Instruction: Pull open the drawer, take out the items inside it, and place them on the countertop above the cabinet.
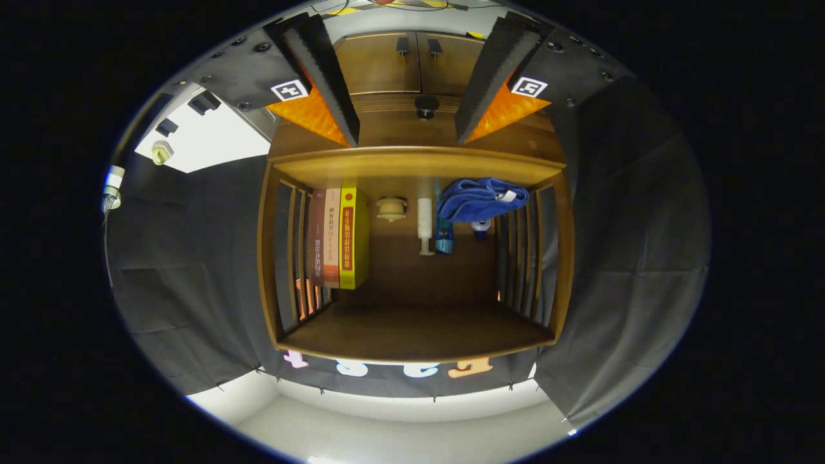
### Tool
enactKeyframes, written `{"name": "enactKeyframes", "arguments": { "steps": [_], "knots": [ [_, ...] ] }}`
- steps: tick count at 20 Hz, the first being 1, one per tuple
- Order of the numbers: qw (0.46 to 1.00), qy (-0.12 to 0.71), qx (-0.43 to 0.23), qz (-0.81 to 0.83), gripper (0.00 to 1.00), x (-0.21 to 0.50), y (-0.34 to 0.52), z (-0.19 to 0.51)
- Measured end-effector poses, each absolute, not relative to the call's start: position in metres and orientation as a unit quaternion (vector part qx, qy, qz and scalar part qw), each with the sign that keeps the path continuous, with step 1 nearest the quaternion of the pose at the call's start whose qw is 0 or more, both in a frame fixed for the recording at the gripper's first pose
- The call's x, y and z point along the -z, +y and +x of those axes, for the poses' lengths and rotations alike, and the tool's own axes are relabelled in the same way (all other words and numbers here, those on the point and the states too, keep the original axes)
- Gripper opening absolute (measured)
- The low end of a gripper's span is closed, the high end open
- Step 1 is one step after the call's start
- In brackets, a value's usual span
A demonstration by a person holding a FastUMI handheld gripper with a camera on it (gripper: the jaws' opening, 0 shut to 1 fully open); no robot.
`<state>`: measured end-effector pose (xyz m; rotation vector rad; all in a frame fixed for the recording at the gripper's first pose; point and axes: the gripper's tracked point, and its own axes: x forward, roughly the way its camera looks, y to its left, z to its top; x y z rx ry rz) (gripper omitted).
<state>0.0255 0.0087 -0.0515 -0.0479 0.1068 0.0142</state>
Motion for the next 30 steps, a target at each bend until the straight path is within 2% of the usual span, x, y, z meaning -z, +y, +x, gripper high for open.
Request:
{"name": "enactKeyframes", "arguments": {
  "steps": [17, 27, 29, 30],
  "knots": [
    [0.987, 0.158, -0.015, -0.006, 0.99, 0.161, 0.03, 0.117],
    [0.984, 0.177, -0.003, 0.001, 0.99, 0.185, 0.028, 0.149],
    [0.984, 0.178, -0.001, 0.001, 0.98, 0.186, 0.028, 0.153],
    [0.984, 0.178, 0.0, -0.001, 0.94, 0.187, 0.028, 0.154]
  ]
}}
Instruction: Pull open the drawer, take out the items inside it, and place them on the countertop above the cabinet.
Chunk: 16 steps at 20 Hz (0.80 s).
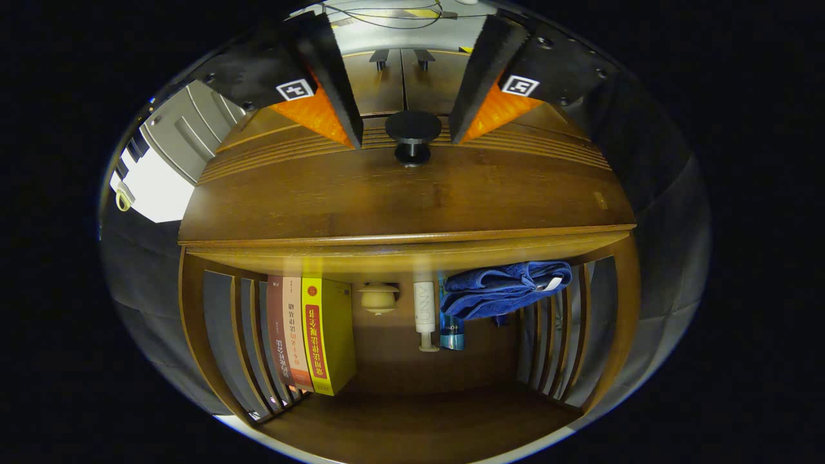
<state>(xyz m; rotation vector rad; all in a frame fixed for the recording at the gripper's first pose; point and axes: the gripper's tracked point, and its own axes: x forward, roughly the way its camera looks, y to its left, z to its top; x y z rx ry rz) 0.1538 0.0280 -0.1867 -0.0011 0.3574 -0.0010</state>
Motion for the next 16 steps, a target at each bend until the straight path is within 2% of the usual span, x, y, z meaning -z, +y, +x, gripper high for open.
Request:
{"name": "enactKeyframes", "arguments": {
  "steps": [9, 16],
  "knots": [
    [0.984, 0.179, 0.004, -0.009, 0.59, 0.192, 0.0311, 0.1556],
    [0.983, 0.185, 0.007, -0.007, 0.48, 0.1921, 0.0315, 0.153]
  ]
}}
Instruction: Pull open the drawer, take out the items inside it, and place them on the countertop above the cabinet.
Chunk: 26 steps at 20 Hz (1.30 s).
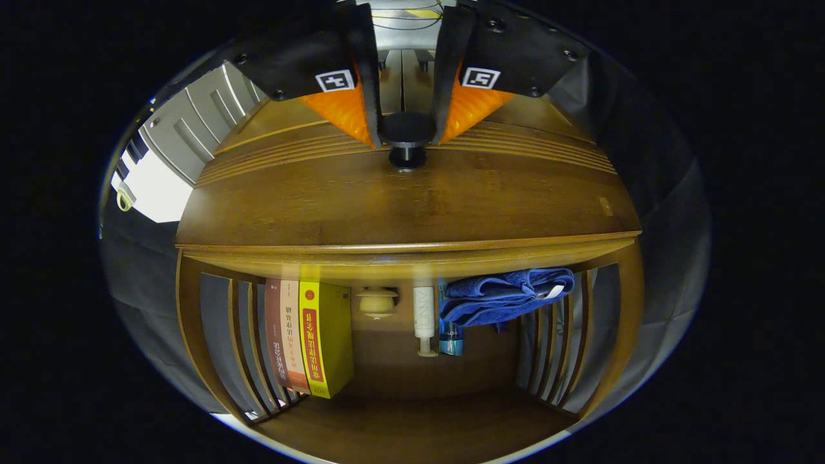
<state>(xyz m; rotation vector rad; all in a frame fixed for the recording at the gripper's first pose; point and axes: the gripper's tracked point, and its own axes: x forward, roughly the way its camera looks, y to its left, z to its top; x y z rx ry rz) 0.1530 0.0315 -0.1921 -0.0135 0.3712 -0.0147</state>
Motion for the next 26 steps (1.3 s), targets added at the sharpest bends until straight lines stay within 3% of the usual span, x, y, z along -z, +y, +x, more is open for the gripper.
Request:
{"name": "enactKeyframes", "arguments": {
  "steps": [4, 26],
  "knots": [
    [0.982, 0.189, 0.007, -0.003, 0.44, 0.193, 0.031, 0.14],
    [0.978, 0.21, 0.013, 0.01, 0.43, 0.192, 0.031, 0.017]
  ]
}}
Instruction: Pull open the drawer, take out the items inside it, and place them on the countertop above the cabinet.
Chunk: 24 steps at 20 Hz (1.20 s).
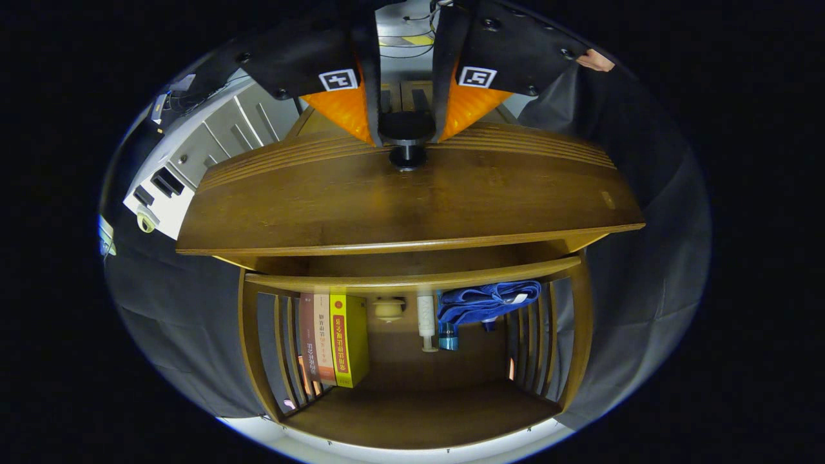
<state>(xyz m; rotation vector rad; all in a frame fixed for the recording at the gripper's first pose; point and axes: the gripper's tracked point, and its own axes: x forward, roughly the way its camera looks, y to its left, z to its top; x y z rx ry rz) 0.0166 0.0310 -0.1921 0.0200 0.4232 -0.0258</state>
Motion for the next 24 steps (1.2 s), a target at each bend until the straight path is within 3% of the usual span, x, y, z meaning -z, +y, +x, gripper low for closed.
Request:
{"name": "enactKeyframes", "arguments": {
  "steps": [22, 24],
  "knots": [
    [0.975, 0.223, 0.009, 0.014, 0.43, 0.207, 0.033, -0.022],
    [0.975, 0.22, 0.007, 0.02, 0.47, 0.206, 0.033, -0.022]
  ]
}}
